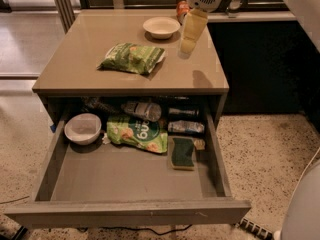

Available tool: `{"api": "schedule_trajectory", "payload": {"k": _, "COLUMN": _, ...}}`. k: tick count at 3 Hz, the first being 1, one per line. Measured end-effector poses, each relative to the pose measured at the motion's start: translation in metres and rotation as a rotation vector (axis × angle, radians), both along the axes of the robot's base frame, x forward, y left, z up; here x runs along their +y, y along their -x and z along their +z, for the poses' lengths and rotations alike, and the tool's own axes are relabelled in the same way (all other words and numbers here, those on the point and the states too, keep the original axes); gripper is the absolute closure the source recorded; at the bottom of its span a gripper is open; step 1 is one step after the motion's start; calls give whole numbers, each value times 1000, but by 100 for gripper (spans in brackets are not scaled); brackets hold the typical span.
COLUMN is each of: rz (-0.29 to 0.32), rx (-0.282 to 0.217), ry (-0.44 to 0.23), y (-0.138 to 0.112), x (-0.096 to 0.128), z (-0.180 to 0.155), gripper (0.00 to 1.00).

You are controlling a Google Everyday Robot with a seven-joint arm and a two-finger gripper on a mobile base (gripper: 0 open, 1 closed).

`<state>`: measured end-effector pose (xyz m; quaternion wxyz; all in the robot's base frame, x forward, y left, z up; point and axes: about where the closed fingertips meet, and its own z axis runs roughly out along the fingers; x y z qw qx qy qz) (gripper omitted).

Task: Place green jalapeno chip bag into top drawer

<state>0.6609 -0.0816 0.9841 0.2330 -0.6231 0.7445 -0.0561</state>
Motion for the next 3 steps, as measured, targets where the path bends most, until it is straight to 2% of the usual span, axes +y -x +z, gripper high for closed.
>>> {"api": "schedule_trajectory", "payload": {"k": 1, "rz": 24, "rx": -1, "ry": 4, "y": -15, "x": 13, "z": 1, "gripper": 0}}
{"api": "schedule_trajectory", "payload": {"k": 2, "rz": 77, "rx": -6, "ry": -41, "y": -73, "x": 64, "z": 1, "gripper": 0}}
{"api": "schedule_trajectory", "payload": {"k": 3, "rz": 77, "rx": -6, "ry": -41, "y": -73, "x": 64, "z": 1, "gripper": 0}}
